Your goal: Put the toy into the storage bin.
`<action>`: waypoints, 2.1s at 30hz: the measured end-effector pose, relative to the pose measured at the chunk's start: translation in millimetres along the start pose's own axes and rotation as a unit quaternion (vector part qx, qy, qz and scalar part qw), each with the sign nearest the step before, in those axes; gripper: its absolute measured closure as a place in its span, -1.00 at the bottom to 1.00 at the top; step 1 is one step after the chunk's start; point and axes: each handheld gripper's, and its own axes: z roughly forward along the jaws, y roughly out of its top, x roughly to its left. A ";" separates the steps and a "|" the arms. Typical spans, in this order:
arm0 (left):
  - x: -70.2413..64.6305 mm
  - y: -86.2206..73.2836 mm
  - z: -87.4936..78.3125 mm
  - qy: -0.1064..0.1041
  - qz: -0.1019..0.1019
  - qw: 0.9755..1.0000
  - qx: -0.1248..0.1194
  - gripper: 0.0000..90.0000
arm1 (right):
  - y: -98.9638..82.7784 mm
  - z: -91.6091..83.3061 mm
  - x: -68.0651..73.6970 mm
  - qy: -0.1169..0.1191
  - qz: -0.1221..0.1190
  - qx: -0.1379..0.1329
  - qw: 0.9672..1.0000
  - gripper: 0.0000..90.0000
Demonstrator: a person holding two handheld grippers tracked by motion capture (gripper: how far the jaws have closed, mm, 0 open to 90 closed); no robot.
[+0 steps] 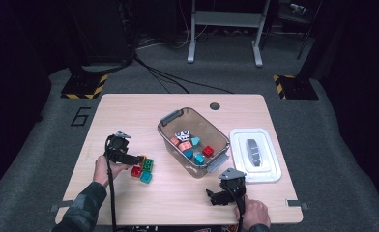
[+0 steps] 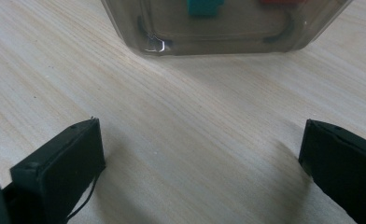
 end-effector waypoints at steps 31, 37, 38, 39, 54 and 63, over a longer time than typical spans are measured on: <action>1.7 0.7 13.3 -0.022 0.023 0.999 0.005 0.53 | 0.3 0.1 0.9 0.000 0.005 0.000 1.000 -1.00; 0.9 -1.4 18.0 -0.016 0.019 1.000 0.003 0.53 | 0.4 0.1 0.9 0.000 0.006 0.000 1.000 -1.00; 0.5 -1.0 18.1 -0.017 0.019 1.000 0.004 0.53 | 0.3 0.1 0.9 0.000 0.006 0.000 1.000 -1.00; 0.1 -1.0 18.5 -0.015 0.022 1.000 0.004 0.52 | 0.3 0.2 0.8 0.000 0.005 -0.001 1.000 -1.00; 0.2 1.1 14.2 -0.001 0.037 0.999 0.017 0.51 | 0.3 0.1 0.8 0.000 0.005 0.000 1.000 -1.00; -3.9 21.0 -18.9 -0.007 0.049 0.999 -0.008 0.51 | 0.3 0.1 0.9 0.000 0.006 0.000 1.000 -1.00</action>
